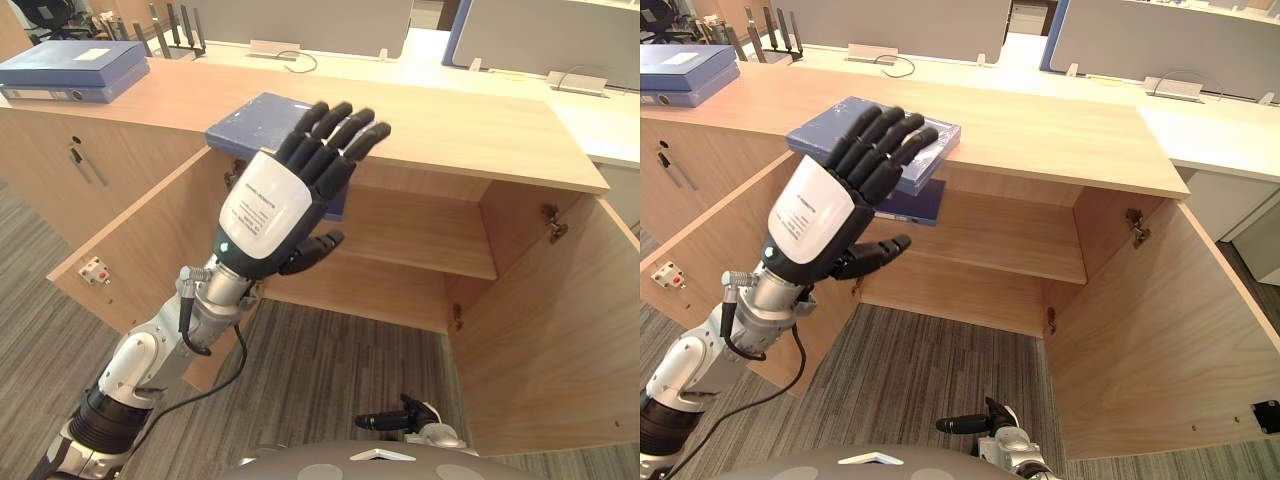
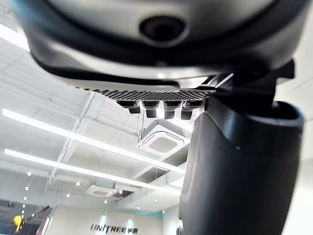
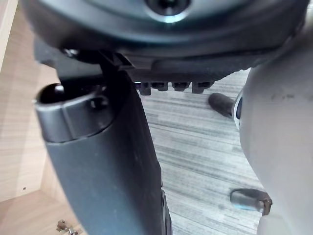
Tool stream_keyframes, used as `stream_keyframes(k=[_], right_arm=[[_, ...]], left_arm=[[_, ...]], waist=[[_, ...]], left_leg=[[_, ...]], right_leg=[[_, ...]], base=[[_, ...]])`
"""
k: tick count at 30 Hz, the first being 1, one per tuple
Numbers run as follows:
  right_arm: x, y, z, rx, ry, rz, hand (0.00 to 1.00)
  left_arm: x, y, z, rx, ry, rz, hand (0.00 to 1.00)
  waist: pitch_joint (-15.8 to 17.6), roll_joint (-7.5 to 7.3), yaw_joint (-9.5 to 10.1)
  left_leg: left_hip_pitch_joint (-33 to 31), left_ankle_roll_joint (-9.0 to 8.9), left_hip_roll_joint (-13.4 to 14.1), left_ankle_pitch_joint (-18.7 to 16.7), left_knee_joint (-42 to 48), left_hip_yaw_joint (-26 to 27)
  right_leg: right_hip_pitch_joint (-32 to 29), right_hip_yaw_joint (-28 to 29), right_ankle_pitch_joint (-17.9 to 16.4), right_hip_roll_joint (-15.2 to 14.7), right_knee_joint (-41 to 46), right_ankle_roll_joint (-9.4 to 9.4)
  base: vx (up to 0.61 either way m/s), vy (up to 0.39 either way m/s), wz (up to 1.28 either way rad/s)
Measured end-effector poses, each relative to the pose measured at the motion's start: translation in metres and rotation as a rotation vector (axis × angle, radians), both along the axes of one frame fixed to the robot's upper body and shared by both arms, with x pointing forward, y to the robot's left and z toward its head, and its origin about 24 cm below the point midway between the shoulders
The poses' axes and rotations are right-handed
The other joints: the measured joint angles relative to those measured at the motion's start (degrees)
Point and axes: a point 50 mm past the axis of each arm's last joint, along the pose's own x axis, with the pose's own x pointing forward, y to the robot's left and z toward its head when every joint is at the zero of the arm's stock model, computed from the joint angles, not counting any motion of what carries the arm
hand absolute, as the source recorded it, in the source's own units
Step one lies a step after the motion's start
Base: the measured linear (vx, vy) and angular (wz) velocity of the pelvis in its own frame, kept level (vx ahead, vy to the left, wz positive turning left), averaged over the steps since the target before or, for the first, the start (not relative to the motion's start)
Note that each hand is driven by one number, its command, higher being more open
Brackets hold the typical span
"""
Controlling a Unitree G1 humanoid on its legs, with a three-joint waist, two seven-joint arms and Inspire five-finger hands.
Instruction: Walk over to the cabinet, pick up the folder, carry it to the office cabinet, place the folder inside the office cabinet, then close the office cabinet door
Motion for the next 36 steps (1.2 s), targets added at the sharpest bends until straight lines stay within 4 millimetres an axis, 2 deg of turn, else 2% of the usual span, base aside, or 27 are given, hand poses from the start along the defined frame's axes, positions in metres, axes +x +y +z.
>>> stream_keyframes(k=[7,14,19,21,23,25,29,32,36], right_arm=[[0.0,0.001,0.0,0.004,0.0,-0.001,1.0],[0.002,0.002,0.001,0.007,-0.011,0.0,1.0],[0.001,0.002,0.001,0.007,-0.014,0.0,1.0],[0.004,0.002,0.002,0.007,-0.025,0.001,1.0],[0.006,0.002,0.003,0.002,-0.038,0.0,1.0],[0.007,0.001,0.003,0.0,-0.042,0.0,1.0],[0.01,-0.002,0.005,-0.016,-0.054,-0.004,1.0],[0.013,-0.001,0.006,-0.014,-0.068,-0.003,1.0],[0.014,-0.002,0.006,-0.017,-0.071,-0.005,1.0]], left_arm=[[0.005,0.003,0.016,-0.04,-0.096,0.034,1.0],[0.005,-0.005,0.01,-0.062,-0.067,-0.003,1.0],[0.012,-0.025,-0.028,-0.055,0.134,-0.054,1.0],[0.012,-0.026,-0.057,-0.01,0.278,-0.046,1.0],[0.009,-0.021,-0.097,0.064,0.469,-0.009,1.0],[0.007,-0.016,-0.111,0.086,0.536,0.02,1.0],[0.004,-0.011,-0.12,0.09,0.58,0.055,1.0],[0.007,-0.007,-0.117,0.078,0.562,0.085,1.0],[0.017,0.009,-0.108,0.043,0.475,0.209,1.0]], waist=[[-0.4,-0.03,-0.39],[-0.8,-0.06,-1.34],[-0.9,-0.01,-1.32],[-0.9,0.29,-2.02],[-1.0,0.67,-3.23],[-0.9,0.78,-3.56],[-0.3,1.45,-3.96],[0.0,1.88,-4.42],[0.0,1.91,-4.59]], left_leg=[[-0.2,-0.01,0.0,0.0,-0.1,0.0],[-0.3,-0.02,-0.1,0.0,0.0,0.2],[-0.4,-0.03,-0.1,0.0,0.0,0.2],[-0.1,-0.17,-0.1,-0.2,-0.1,0.2],[0.1,-0.17,-0.1,-0.3,-0.1,0.4],[0.2,-0.17,0.0,-0.3,-0.2,0.5],[0.8,-0.14,0.0,-0.5,-0.4,0.6],[0.9,-0.23,0.0,-0.7,-0.9,0.7],[1.1,-0.22,0.1,-0.6,-1.4,1.3]], right_leg=[[-0.2,0.0,0.0,0.0,0.0,0.0],[-0.6,0.3,0.0,0.0,0.0,0.01],[-0.7,0.3,0.0,0.0,0.0,0.01],[-0.6,0.4,0.0,0.3,0.0,0.01],[-0.6,0.7,0.0,0.4,0.0,0.01],[-0.6,0.9,0.0,0.5,0.0,0.02],[-0.1,1.0,0.0,0.5,0.0,0.07],[-0.2,1.1,-0.2,0.6,-0.1,0.2],[-0.7,1.6,-0.3,0.9,-0.1,0.27]], base=[[0.0,0.0,0.0],[0.0,0.001,-0.02],[0.0,0.0,0.0],[-0.01,-0.009,-0.04],[0.0,0.002,-0.07],[0.0,0.002,-0.03],[0.0,0.0,0.0],[0.0,0.002,-0.01],[0.03,0.006,-0.07]])
